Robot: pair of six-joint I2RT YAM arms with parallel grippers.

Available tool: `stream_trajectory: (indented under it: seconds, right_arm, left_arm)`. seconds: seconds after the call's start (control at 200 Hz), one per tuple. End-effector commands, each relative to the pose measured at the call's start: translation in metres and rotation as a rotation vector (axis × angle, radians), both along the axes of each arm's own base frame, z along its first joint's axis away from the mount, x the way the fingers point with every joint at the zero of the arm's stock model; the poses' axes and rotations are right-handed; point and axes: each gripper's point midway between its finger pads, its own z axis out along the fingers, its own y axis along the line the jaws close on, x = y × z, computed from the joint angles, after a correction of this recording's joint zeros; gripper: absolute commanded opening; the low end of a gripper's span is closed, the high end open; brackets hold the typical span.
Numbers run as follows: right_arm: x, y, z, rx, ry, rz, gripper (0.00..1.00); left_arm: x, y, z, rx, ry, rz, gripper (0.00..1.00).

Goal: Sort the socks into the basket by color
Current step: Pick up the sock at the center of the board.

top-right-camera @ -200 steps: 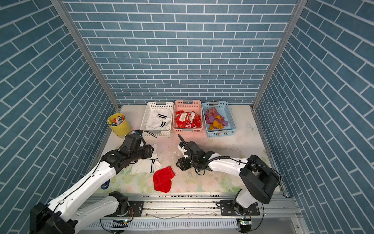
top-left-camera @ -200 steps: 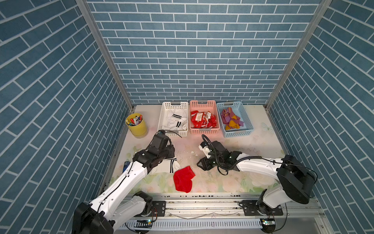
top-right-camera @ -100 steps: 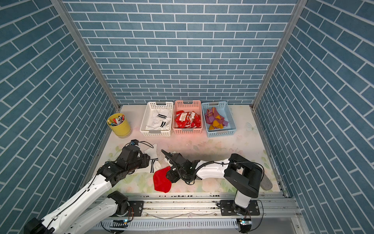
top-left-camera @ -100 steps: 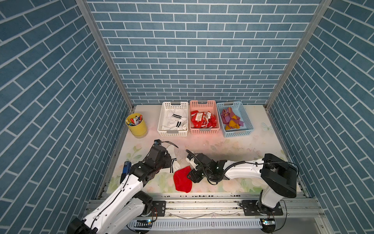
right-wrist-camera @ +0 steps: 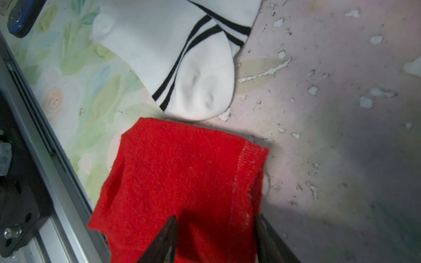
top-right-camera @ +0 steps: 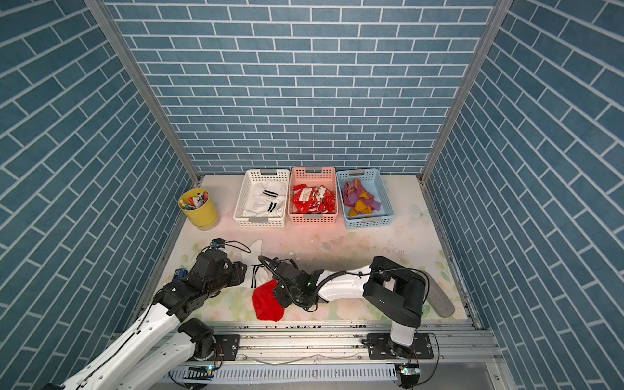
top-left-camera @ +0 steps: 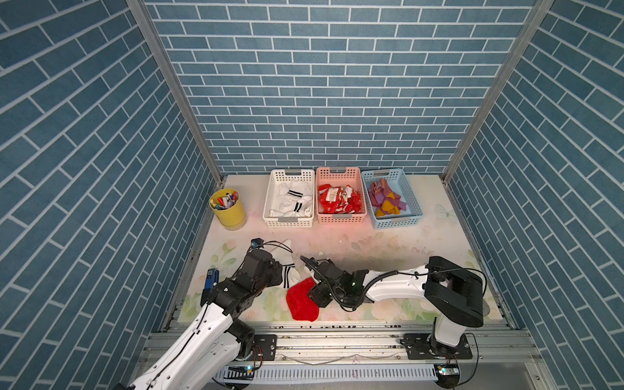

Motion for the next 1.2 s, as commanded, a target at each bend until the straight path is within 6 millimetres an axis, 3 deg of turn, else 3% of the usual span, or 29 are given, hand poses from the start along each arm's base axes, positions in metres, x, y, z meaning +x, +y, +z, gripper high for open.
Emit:
stream_trajectory:
  seconds: [0.0,0.295,0.495,0.75,1.195]
  right_arm:
    - [0.006,-0.008,-0.009,-0.036,-0.008,-0.07,0.5]
    - [0.01,-0.012,-0.007,-0.046,-0.028,-0.089,0.0]
    - [0.024,-0.018,0.015,-0.047,-0.1,-0.108,0.0]
    - [0.059,-0.028,0.078,-0.005,-0.216,-0.135,0.0]
    - [0.158,-0.054,0.198,0.088,-0.403,-0.241,0.0]
  left_arm:
    - [-0.005,0.002,-0.009,0.01,0.028,0.006,0.53]
    - [-0.004,0.0,-0.011,0.002,0.031,0.002,0.53]
    - [-0.004,0.0,-0.012,0.001,0.031,0.0,0.53]
    - [-0.005,-0.001,-0.013,-0.003,0.033,-0.003,0.53]
    - [-0.007,-0.007,-0.024,-0.039,0.039,-0.014,0.54]
